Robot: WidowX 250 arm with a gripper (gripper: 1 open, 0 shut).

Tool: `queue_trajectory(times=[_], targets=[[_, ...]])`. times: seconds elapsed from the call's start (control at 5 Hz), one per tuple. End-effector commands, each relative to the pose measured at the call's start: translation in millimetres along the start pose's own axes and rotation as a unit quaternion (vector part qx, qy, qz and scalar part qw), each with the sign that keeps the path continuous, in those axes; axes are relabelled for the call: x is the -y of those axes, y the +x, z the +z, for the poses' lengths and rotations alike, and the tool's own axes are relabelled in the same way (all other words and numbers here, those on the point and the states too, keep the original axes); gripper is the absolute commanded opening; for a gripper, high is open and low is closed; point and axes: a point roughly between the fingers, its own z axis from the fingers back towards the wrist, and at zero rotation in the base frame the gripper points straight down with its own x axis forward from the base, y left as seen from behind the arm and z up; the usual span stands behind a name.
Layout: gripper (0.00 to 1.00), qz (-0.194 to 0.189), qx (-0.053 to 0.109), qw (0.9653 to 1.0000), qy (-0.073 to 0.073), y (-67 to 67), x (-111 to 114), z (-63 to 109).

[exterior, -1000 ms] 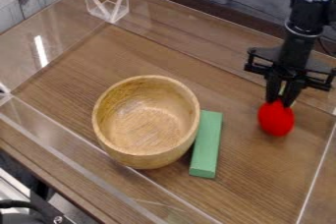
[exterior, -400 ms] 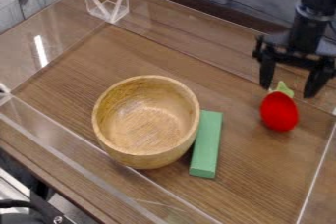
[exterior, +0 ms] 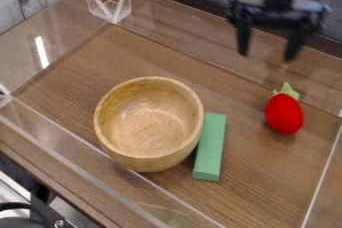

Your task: Move the red fruit to the right

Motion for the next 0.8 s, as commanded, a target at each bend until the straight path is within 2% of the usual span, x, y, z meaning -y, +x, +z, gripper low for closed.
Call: queue_trajectory(times=[0.0, 0.2, 0.4, 0.6], targets=[[1.0, -0.029, 0.041, 0.9984, -0.025, 9.5, -23.5, 36.3], [1.0, -0.063, 0.044, 0.9967, -0.028, 5.5, -24.6, 32.1], [1.0, -0.083, 0.041, 0.9953, -0.027, 0.7, -24.8, 22.7], [1.0, -0.105, 0.044, 0.993, -0.029, -2.9, -29.6, 18.6]])
